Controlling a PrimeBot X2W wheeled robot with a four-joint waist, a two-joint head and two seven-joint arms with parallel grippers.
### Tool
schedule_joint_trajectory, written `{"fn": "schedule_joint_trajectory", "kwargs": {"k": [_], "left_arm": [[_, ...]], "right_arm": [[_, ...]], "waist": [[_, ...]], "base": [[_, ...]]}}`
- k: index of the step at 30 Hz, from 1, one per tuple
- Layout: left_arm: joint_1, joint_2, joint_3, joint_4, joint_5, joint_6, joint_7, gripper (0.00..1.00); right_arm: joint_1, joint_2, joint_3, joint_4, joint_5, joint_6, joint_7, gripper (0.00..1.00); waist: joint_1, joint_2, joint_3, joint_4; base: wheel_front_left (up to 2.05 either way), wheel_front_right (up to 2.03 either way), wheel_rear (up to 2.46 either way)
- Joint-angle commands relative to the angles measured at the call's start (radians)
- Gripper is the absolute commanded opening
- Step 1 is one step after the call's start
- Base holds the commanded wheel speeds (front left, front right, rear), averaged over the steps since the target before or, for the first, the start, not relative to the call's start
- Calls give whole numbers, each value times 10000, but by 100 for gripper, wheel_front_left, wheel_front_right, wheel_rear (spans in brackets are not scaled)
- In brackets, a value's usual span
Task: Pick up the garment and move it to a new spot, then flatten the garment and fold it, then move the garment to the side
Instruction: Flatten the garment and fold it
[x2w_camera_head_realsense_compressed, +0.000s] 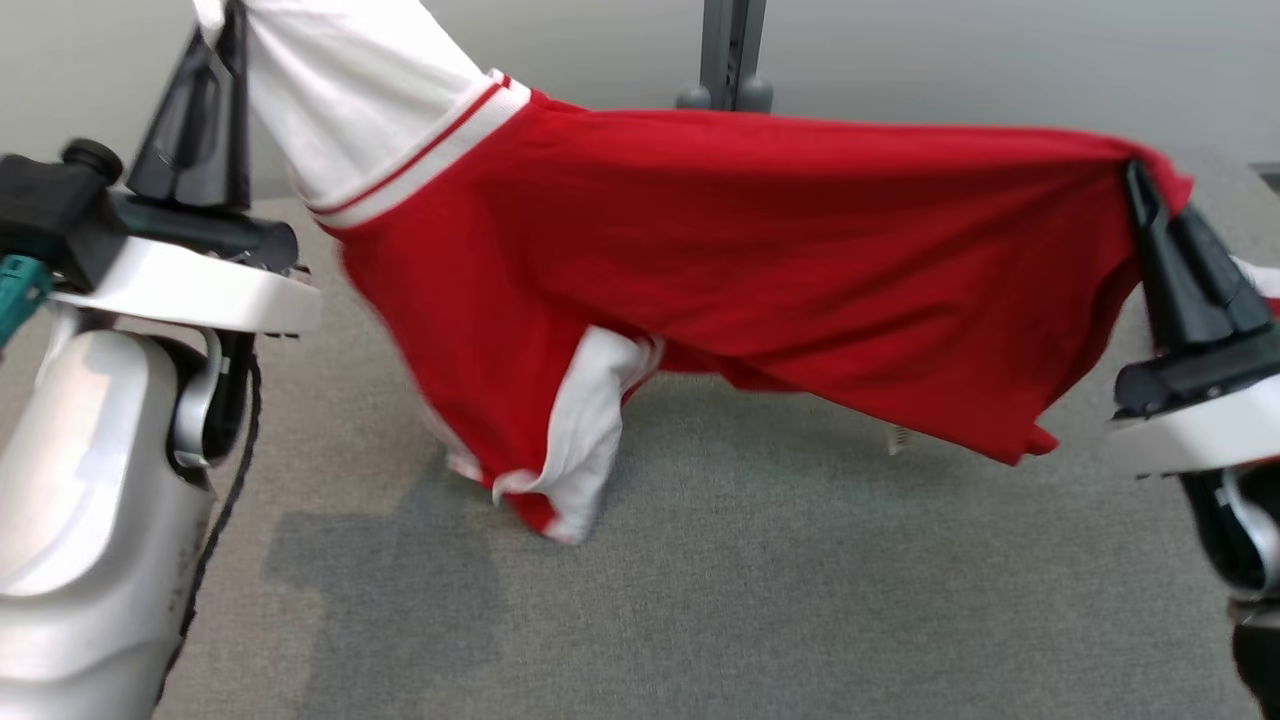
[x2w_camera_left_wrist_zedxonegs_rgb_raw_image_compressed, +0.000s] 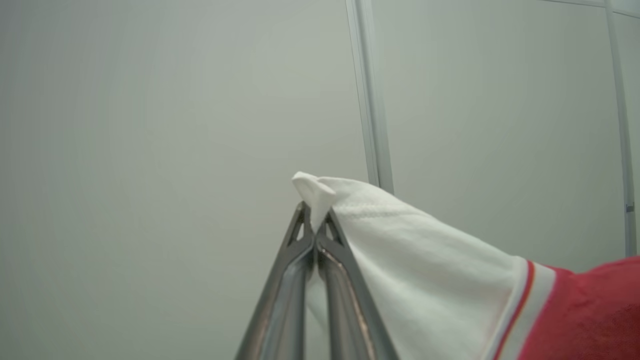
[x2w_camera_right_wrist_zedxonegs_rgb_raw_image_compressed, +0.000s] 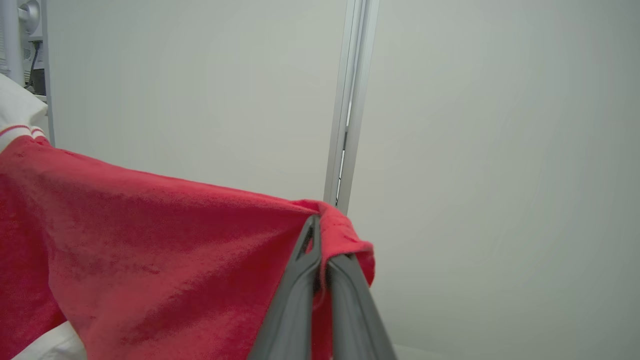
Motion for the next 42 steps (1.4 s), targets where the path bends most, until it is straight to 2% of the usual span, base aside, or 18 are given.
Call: {"fn": "schedule_joint_trajectory", "kwargs": {"k": [1, 9, 14, 23, 27, 33, 38, 42], "left_arm": [[-217, 147, 92, -311, 112, 103, 49, 0], [-751, 722, 340, -1944, 243, 285, 584, 0], [-709, 1007, 381, -2719, 243, 361, 1107, 0], [-827, 949, 222, -2672, -99, 167, 1426, 0], [-1867, 785, 10, -1693, -198, -252, 1385, 0], [-4258, 247, -246, 543, -126, -792, 919, 0], [-6644, -136, -312, 2787, 243, -950, 342, 0], [-8060, -467, -446, 4401, 539, -936, 112, 0]], "right_arm": [[-231, -253, -27, -60, 53, 1, 65, 0], [-979, -989, -241, -549, 194, 1, 409, 0], [-1072, -1162, -327, -792, 392, 1, 689, 0], [-1328, -1070, -187, -446, 865, -1, 781, 0], [-2265, -1121, 97, 288, 1339, 1, 640, 0], [-4620, -1177, 869, 2195, 1962, 1, 45, 0], [-6870, -1008, 1620, 4335, 2156, 1, -856, 0], [-8402, -624, 1984, 6064, 2166, 1, -1565, 0]], "waist": [[0, 0, -395, 54], [0, 0, -1000, 73], [0, 0, -1162, 62], [0, 0, -793, 23], [0, 0, -140, -19], [0, 0, 1018, -74], [0, 0, 1838, -128], [0, 0, 2277, -116]], "base": [[0, 0, 0], [0, 0, 0], [0, 0, 0], [0, 0, 0], [0, 0, 0], [0, 0, 0], [0, 0, 0], [0, 0, 0]]}}
